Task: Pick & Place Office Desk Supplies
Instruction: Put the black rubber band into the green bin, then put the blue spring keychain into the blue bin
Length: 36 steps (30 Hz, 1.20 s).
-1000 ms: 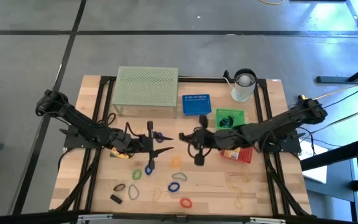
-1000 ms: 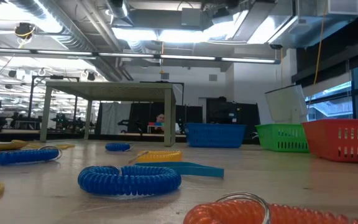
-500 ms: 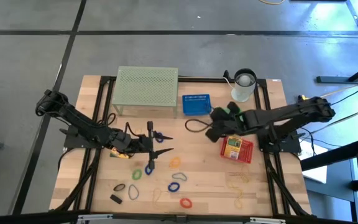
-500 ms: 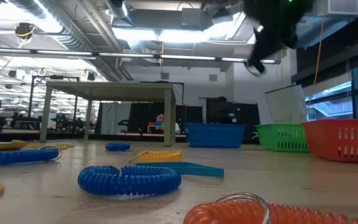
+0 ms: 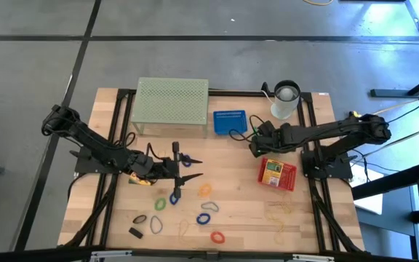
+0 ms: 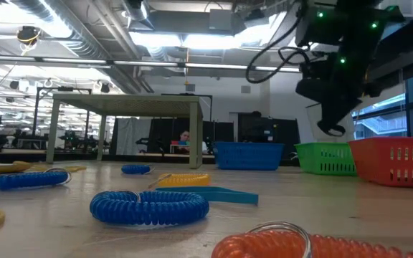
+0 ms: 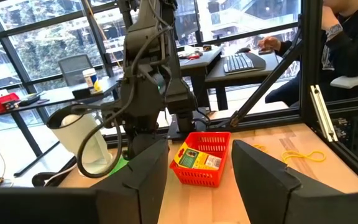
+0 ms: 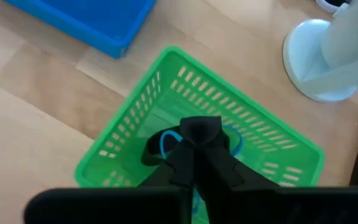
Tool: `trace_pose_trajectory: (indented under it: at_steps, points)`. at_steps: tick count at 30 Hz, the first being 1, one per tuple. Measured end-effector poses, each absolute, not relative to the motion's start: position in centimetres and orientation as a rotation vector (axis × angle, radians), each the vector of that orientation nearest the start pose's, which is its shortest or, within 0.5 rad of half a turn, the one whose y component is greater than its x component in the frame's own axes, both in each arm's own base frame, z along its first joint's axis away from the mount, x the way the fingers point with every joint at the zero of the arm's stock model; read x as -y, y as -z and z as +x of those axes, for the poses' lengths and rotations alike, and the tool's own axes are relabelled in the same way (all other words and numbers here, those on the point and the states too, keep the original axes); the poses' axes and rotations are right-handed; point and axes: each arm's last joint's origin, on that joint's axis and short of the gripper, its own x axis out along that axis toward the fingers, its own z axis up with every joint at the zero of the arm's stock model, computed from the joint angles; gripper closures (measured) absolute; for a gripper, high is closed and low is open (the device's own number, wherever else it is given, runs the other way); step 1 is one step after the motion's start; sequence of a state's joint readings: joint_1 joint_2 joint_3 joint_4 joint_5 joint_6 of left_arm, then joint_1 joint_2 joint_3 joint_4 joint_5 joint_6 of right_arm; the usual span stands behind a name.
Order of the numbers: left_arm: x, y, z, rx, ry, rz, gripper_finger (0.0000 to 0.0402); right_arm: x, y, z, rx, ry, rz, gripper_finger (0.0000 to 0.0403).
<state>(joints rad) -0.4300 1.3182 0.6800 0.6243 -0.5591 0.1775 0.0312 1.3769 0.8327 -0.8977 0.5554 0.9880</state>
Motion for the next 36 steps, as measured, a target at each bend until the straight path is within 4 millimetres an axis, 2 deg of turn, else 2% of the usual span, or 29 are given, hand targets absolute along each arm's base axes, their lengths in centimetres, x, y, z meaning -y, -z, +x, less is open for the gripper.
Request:
trace_pose_trajectory:
  at_steps: [16, 19, 22, 25, 30, 36]
  points:
    - [10.2, -25.8, 26.0, -0.044, -0.131, 0.191, 0.0228, 0.8, -19.4, 22.1, -1.024, 1.036, 0.377, 0.0215]
    - [10.0, -25.4, 25.9, -0.083, -0.202, 0.173, 0.0226, 0.8, -19.4, 22.1, -1.025, 1.036, 0.376, 0.0194]
    - [9.5, -24.4, 25.7, -0.169, -0.339, 0.163, 0.0226, 0.8, -19.4, 22.1, -1.025, 1.034, 0.374, 0.0186]
    - [8.7, -23.1, 25.6, -0.282, -0.397, 0.127, 0.0226, 0.6, -19.5, 22.2, -1.023, 1.025, 0.372, 0.0185]
    - [7.3, -20.3, 25.2, -0.546, -0.315, -0.002, 0.0226, 0.1, -20.8, 23.0, -1.001, 0.967, 0.350, 0.0192]
    - [5.9, -18.0, 24.7, -0.781, -0.297, 0.016, 0.0226, -0.7, -23.2, 24.7, -0.914, 0.873, 0.347, 0.0204]
